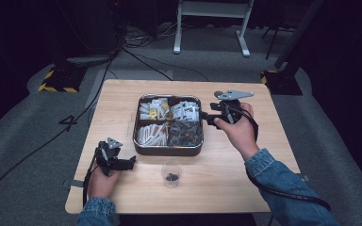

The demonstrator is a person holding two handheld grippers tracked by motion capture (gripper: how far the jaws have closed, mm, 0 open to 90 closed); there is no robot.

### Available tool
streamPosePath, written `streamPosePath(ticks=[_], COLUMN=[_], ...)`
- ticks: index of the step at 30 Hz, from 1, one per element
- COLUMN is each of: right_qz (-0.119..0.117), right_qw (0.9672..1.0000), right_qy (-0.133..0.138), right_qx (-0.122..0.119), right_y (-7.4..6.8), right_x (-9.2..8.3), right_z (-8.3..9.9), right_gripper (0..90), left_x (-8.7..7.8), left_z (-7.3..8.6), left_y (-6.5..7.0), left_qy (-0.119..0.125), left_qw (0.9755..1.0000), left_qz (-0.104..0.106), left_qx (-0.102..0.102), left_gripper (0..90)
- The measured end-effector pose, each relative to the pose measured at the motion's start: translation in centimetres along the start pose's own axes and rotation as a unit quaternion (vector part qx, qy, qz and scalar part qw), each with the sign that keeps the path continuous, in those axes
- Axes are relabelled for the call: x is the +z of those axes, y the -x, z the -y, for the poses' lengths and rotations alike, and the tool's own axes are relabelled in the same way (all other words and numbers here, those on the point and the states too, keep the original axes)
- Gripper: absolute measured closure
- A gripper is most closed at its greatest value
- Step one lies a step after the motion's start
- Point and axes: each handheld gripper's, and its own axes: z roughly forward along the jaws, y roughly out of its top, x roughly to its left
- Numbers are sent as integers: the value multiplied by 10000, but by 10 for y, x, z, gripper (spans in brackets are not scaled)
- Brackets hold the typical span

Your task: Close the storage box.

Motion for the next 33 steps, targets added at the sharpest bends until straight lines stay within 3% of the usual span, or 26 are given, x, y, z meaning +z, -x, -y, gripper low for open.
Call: streamPosePath(ticks=[10, 18, 21, 26, 29, 33], right_qz=[65, 5, 0, -14, 99, 233], right_qw=[9997, 9999, 9997, 9993, 9992, 9987], right_qy=[11, -93, 85, 25, -160, -177], right_qx=[250, 114, 213, 375, 351, 411], right_y=[29, 43, 48, 54, 61, 69], right_x=[-27, -49, -58, -61, -59, -57], right_z=[18, 35, 49, 79, 91, 103], right_gripper=[391, 375, 373, 370, 370, 368], left_x=[0, 0, 0, 0, 0, 0], left_z=[0, 0, 0, 0, 0, 0], left_y=[0, 0, 0, 0, 0, 0], left_qy=[4, 5, 0, 1, 3, 0], left_qw=[10000, 10000, 10000, 10000, 10000, 10000], left_qz=[1, 1, 4, -3, -10, -2], left_qx=[14, 10, 6, 7, -8, 6], left_gripper=[2, 2, 2, 2, 2, 2])
